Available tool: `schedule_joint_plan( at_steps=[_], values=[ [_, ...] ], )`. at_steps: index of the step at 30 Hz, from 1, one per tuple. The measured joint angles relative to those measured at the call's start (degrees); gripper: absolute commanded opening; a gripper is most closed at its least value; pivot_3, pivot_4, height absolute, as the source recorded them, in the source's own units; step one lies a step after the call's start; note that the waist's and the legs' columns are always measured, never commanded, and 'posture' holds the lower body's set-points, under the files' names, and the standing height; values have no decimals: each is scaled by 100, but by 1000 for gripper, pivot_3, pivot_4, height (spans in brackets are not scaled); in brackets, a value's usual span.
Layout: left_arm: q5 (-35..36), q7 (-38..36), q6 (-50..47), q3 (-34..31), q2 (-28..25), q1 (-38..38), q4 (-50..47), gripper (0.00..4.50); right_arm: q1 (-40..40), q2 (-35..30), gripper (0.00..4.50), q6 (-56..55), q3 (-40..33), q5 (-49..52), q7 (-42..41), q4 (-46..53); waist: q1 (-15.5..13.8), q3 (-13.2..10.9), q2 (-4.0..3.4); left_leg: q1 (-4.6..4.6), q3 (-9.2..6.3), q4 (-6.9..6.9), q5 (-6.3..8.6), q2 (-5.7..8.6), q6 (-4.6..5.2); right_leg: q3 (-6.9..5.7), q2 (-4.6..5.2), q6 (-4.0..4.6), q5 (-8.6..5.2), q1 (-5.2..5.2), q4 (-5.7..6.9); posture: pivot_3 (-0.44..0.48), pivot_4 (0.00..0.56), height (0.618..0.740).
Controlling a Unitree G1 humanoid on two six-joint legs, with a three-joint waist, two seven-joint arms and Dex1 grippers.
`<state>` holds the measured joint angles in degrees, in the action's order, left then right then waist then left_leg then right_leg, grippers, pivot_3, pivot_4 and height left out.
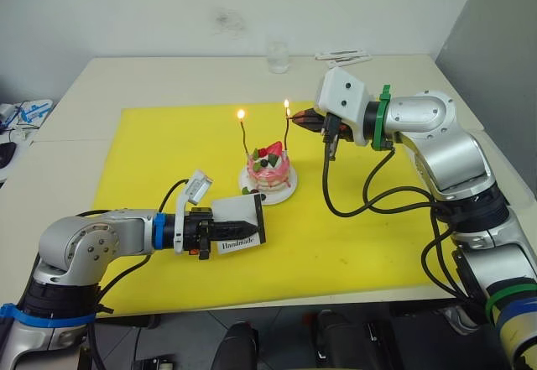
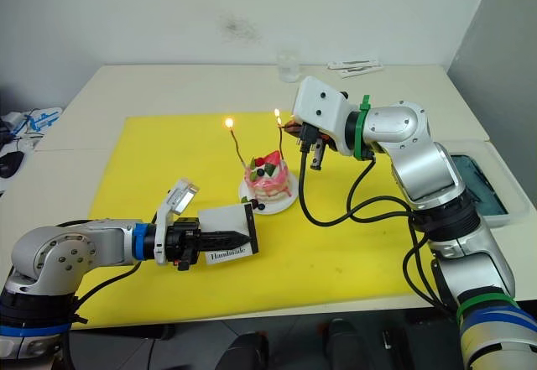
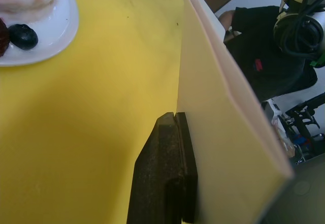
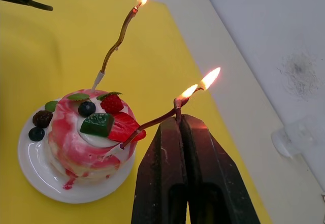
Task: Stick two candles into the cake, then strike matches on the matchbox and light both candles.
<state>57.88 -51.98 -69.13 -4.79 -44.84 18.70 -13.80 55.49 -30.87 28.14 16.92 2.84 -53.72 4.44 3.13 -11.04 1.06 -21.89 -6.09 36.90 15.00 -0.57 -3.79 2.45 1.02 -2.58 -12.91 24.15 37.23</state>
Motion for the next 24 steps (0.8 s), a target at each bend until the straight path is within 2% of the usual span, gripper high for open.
schedule_joint_plan(
  at_steps=[16, 24],
  values=[
    [3, 1, -29, 9, 17, 69, 16, 0, -130, -96, 31, 165, -16, 58, 0, 271, -2, 0, 0, -1, -1, 0, 0, 0, 0, -1, 0, 0, 0, 0, 0, 0, 150, 740],
    [72, 11, -150, 34, 197, 190, 14, 0, -1105, -843, 31, 942, -735, 132, 214, 1124, -44, 0, 0, -2, 0, 1, 0, 3, 0, 0, 2, 0, -1, -1, -2, 0, 150, 740]
  ],
)
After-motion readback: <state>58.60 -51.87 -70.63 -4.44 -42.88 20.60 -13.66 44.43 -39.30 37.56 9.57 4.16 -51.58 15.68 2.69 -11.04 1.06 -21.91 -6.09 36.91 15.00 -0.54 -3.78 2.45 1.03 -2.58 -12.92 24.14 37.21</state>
